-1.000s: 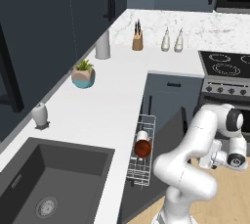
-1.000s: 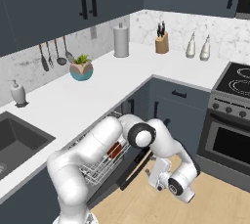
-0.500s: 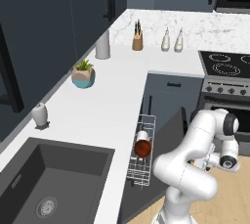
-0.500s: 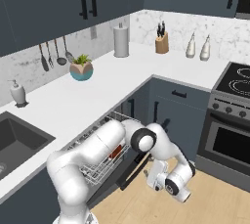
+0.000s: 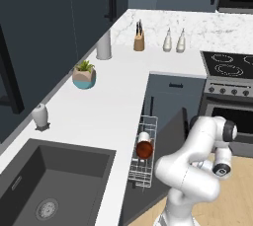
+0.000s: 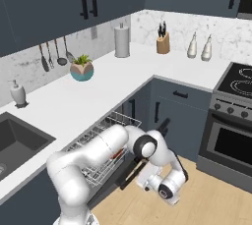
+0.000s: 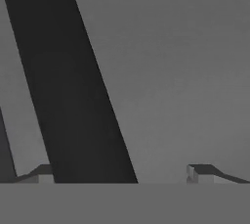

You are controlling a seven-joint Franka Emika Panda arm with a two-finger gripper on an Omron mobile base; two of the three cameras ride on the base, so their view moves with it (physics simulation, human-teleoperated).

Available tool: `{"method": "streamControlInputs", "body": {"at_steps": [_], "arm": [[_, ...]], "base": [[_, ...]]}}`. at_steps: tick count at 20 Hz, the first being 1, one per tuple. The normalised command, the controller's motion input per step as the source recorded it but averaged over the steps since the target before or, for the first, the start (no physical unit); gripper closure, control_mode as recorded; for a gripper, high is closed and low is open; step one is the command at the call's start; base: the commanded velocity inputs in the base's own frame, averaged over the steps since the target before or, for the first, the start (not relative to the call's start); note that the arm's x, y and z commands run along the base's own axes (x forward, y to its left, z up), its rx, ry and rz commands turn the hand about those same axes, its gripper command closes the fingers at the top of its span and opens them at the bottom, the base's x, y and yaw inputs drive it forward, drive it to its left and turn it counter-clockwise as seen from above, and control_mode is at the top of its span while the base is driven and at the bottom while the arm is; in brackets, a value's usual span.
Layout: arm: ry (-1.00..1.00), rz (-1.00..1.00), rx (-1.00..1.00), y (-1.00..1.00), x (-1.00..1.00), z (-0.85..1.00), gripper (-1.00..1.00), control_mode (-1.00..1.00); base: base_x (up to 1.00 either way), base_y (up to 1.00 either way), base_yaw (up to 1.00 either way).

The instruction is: Pick up the cup and bowl from the counter, place them in the dishwasher, and close the dishwasher door.

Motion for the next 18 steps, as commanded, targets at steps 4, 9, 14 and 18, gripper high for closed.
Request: {"method": "streamControlInputs", "body": {"at_steps": [4,9,14,18], "arm": [[-0.15,0.14,0.24,0.83,0.06,0.3,-1.0,-1.0],[-0.14,0.22,0.14,0.85,0.17,0.31,-1.0,-1.0],[-0.17,0.37,0.09,0.85,0.18,0.37,-1.0,-1.0],[-0.39,0.39,0.09,0.82,0.0,0.26,-1.0,-1.0]], "base": [[0.0,0.0,0.0],[0.0,0.0,0.0],[0.0,0.0,0.0],[0.0,0.0,0.0]]}}
